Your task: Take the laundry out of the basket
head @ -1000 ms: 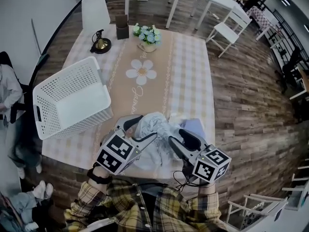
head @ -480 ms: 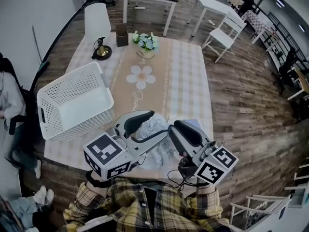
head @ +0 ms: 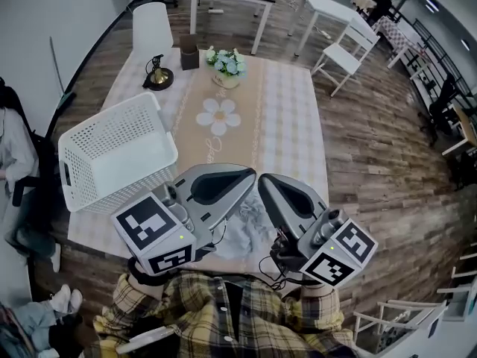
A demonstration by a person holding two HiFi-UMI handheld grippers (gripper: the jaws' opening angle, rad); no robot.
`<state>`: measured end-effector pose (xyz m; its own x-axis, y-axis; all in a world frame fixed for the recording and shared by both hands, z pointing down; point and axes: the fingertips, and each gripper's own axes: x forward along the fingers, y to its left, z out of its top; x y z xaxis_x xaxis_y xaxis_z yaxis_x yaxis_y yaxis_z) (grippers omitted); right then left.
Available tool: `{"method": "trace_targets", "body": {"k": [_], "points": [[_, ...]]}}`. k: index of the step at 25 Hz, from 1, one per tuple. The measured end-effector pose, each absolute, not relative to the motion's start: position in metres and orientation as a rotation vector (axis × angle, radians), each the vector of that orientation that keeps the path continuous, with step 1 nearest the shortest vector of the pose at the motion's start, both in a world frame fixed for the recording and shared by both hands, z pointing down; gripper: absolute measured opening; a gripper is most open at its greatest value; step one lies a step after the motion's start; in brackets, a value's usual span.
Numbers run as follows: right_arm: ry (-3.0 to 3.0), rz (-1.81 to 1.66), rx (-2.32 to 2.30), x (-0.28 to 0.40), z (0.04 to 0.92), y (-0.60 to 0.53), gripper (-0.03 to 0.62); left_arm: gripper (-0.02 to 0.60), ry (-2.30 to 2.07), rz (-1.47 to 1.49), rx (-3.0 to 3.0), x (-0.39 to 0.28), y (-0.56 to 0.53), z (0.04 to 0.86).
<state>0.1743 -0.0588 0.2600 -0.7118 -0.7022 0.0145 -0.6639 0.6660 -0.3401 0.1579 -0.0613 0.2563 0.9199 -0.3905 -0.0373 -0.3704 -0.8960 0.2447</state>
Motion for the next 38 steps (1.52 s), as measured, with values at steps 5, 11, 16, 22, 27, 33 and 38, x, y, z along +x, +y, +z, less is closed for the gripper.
{"method": "trace_targets", "body": {"k": [5,11,16,22,27,33,38], "points": [[2.761,-0.489,-1.101,0.166,0.256,-0.058,0.003,0.009,-0.587,-0.118,2.871,0.155,-0.062,0.248],[2.781,-0.475,-1.088,0.165,0.253,-0.059,0.002,0.009,-0.590,-0.107,2.888,0.153,-0.062,0.244],[2.796,-0.476,-1.095,0.167,0.253,-0.061,0.002,0.009,-0.623,-0.079,2.922,0.149,-0.069,0.241],[2.824,-0.460,-1.116,0.167,0.257,-0.062,0.002,0.009,-0.669,-0.050,2.957,0.141,-0.076,0.246],[2.838,-0.477,-1.130,0.174,0.259,-0.052,0.002,0.009,-0.641,-0.027,2.942,0.148,-0.067,0.249],[2.825,-0.487,-1.139,0.176,0.255,-0.053,0.002,0.009,-0.647,0.031,2.899,0.146,-0.063,0.247],[2.846,-0.486,-1.137,0.173,0.262,-0.053,0.002,0.009,-0.635,0.038,2.903,0.147,-0.061,0.254]]}}
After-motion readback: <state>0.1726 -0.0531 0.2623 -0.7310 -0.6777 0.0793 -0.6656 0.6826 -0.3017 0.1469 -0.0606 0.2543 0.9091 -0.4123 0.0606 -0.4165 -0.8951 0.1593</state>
